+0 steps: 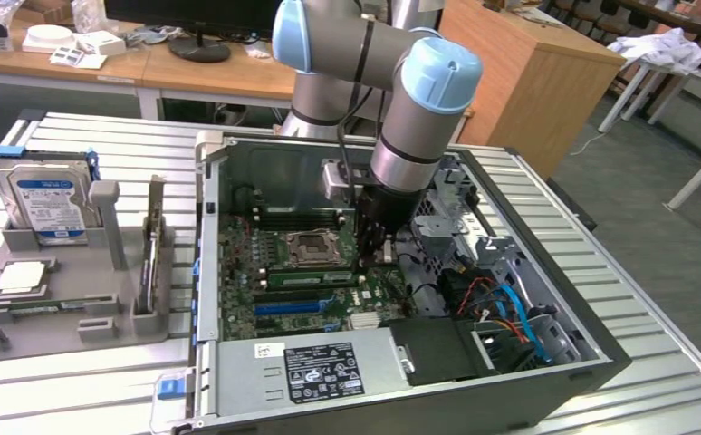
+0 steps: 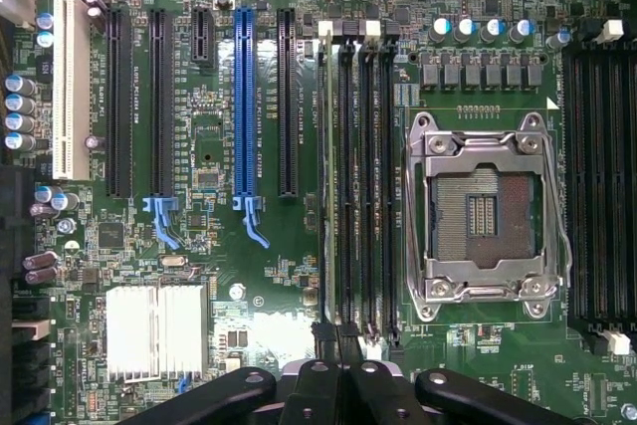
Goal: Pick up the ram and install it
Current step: 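Press down the ram until it locks into place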
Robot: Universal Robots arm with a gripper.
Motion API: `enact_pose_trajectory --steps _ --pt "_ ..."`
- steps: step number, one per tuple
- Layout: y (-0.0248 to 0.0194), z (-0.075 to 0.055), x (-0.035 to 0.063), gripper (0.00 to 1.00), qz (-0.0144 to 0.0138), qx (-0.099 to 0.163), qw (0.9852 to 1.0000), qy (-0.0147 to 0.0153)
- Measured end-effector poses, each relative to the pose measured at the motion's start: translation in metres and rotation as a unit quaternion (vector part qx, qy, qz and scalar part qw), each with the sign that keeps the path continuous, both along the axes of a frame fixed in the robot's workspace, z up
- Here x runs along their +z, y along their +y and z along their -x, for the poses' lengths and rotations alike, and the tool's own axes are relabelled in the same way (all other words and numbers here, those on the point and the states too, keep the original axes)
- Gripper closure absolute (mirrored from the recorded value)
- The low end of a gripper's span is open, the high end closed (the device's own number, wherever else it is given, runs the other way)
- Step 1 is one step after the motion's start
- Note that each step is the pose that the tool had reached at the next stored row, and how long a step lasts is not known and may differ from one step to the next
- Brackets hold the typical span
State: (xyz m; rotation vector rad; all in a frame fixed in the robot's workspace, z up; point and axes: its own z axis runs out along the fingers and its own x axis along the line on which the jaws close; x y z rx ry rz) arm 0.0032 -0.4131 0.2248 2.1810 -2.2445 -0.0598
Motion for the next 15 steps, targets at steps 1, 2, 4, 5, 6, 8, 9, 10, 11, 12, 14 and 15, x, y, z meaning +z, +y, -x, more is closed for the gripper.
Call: enact_pose_trajectory --steps 1,2,4,5,6,8,9,10,11,12,14,15 --pt "0.0 0.0 -0.0002 0.89 0.0001 0.0 1.0 0.0" --pt "0.0 0.0 -0.0003 0.89 0.0001 0.0 1.0 0.0" --pt "0.0 0.0 -0.0003 0.89 0.0001 0.0 1.0 0.0" --pt "0.0 0.0 -0.0003 0.89 0.0001 0.0 1.0 0.0001" --pt "0.0 0.0 -0.0003 0.89 0.0 0.0 1.0 0.0" --pt "0.0 0.0 -0.0006 0.89 0.0 0.0 1.0 0.0" --pt "0.0 0.0 -0.0008 0.89 0.0 0.0 1.0 0.0" --pt "0.0 0.0 -0.0009 0.89 0.0001 0.0 1.0 0.0" --pt "0.0 0.0 -0.0009 0.89 0.0001 0.0 1.0 0.0" --pt "0.0 0.0 -0.0009 0.89 0.0001 0.0 1.0 0.0" --pt "0.0 0.0 -0.001 0.89 0.0 0.0 1.0 0.0" --pt "0.0 0.0 -0.001 0.89 0.0 0.0 1.0 0.0"
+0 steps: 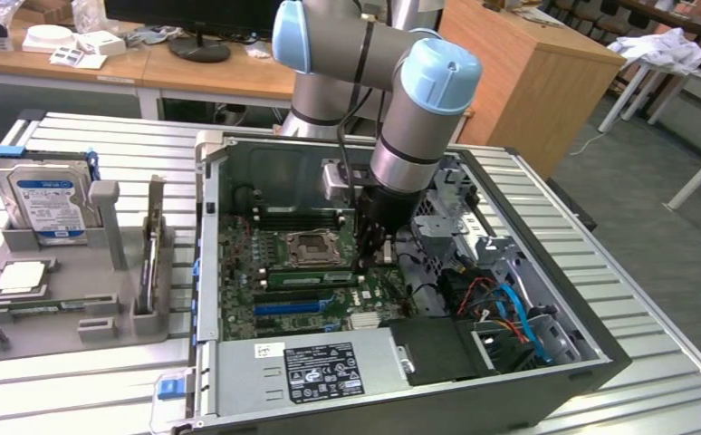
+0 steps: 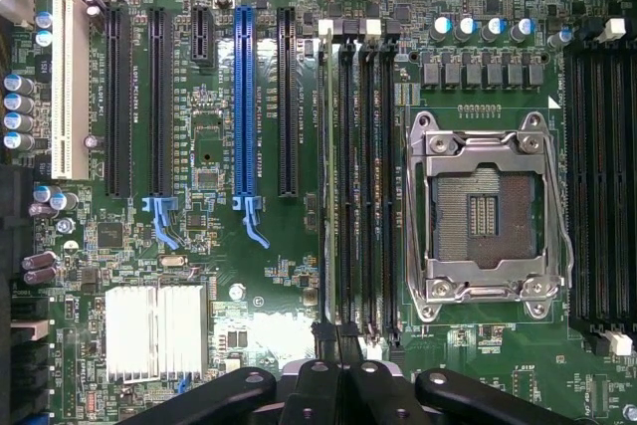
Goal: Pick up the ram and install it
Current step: 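Press down the ram until it locks into place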
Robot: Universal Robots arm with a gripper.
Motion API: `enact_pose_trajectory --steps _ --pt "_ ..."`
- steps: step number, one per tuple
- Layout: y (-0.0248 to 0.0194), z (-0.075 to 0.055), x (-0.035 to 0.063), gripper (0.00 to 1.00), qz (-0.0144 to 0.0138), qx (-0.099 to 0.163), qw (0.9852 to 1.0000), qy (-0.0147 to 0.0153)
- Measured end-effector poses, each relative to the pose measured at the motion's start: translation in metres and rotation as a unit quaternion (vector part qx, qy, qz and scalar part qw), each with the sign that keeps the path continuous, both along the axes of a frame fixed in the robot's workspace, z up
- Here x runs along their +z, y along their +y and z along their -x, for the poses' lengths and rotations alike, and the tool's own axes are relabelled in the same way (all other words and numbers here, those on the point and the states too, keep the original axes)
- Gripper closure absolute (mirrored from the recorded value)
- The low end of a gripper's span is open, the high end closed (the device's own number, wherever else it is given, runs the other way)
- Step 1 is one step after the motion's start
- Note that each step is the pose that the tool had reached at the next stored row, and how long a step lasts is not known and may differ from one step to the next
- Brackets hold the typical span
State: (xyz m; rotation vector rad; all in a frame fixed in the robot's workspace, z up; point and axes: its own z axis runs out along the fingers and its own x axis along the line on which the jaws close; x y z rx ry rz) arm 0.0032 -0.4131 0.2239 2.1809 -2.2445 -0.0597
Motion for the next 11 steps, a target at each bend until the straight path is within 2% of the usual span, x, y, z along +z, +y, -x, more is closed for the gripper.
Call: enact_pose_trajectory --steps 11 --pt "0.0 0.0 -0.001 0.89 -0.0001 0.0 1.0 -0.0001"
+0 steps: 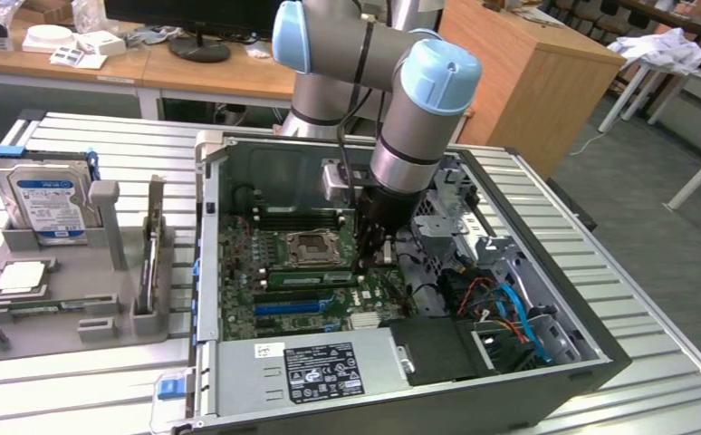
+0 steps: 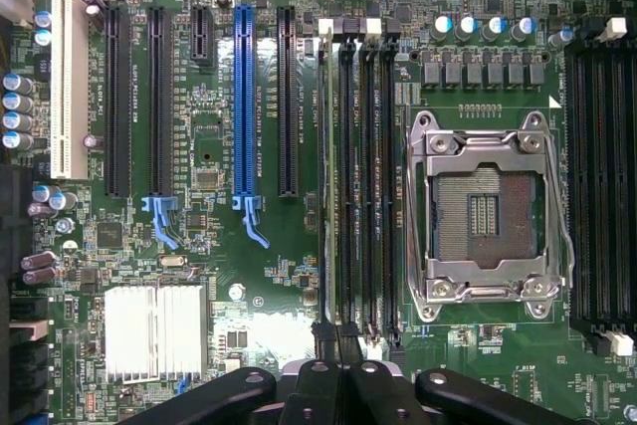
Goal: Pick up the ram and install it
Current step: 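Press down the ram until it locks into place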
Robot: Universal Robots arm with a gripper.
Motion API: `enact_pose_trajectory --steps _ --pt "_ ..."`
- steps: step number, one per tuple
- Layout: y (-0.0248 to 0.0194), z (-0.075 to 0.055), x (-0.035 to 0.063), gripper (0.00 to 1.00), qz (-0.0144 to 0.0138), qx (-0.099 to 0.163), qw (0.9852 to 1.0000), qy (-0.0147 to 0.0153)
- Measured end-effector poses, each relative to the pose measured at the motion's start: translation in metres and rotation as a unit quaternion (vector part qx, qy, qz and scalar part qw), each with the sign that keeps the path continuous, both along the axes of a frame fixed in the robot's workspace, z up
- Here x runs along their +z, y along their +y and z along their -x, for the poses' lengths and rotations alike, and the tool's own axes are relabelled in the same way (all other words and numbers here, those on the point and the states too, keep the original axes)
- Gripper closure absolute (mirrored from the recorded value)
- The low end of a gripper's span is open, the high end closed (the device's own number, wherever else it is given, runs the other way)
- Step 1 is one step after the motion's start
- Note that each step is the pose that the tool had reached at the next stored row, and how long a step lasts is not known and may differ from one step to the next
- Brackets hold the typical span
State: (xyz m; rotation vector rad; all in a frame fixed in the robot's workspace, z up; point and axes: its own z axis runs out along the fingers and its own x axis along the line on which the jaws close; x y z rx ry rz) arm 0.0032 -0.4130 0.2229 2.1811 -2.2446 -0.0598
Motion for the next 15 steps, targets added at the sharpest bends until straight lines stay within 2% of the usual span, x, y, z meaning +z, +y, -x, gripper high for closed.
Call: enact_pose_trajectory --steps 15 --pt "-0.0001 0.0 -0.0006 0.89 0.0 0.0 1.0 0.0001"
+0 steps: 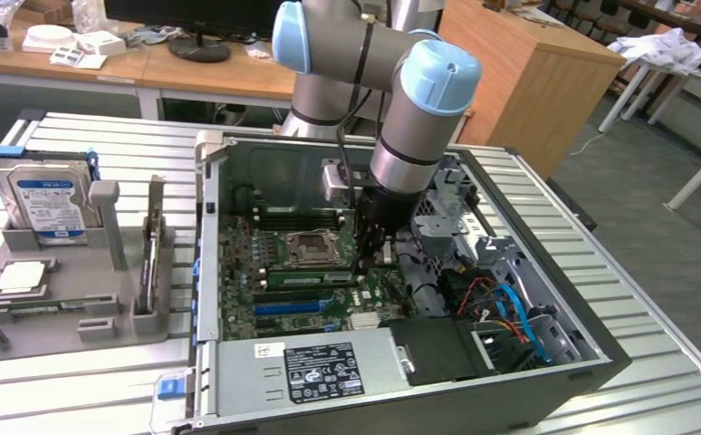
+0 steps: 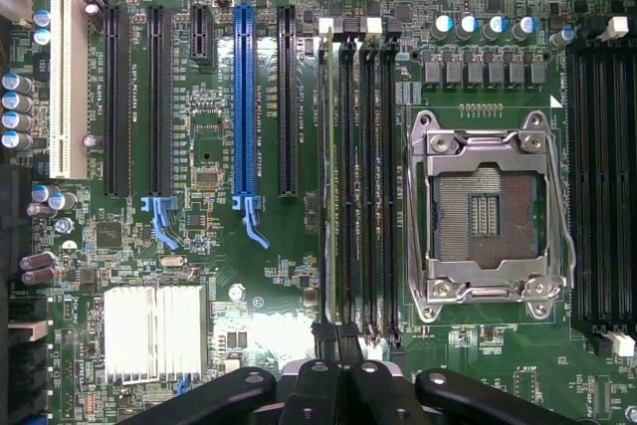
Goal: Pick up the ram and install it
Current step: 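Press down the ram until it locks into place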
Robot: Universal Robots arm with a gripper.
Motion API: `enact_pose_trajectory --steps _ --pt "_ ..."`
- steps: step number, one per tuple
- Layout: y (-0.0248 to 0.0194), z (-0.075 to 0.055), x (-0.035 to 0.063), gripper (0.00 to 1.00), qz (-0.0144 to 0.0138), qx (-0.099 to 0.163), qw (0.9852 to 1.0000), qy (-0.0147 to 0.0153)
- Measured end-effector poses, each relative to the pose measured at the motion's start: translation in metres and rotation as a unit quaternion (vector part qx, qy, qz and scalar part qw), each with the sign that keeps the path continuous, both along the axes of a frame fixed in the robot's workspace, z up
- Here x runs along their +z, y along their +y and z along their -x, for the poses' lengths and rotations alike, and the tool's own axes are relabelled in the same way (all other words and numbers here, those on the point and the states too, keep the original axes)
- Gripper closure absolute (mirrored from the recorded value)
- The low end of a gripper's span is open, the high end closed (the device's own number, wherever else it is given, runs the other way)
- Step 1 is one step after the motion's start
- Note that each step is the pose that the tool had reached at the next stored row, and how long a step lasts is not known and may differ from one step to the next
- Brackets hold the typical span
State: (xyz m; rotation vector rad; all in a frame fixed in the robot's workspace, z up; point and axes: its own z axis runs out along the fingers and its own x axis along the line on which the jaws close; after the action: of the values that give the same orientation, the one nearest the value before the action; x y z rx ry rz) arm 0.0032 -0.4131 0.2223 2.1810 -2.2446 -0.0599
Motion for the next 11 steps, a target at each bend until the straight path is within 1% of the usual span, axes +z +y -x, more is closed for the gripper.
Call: enact_pose_trajectory --steps 2,3,11 --pt "0.0001 0.0 0.001 0.89 -0.0005 0.0 1.0 0.0" --pt "0.0 0.0 0.0025 0.89 -0.0002 0.0 1.0 0.0" --pt "0.0 0.0 0.0183 0.89 0.0 0.0 1.0 0.0001"
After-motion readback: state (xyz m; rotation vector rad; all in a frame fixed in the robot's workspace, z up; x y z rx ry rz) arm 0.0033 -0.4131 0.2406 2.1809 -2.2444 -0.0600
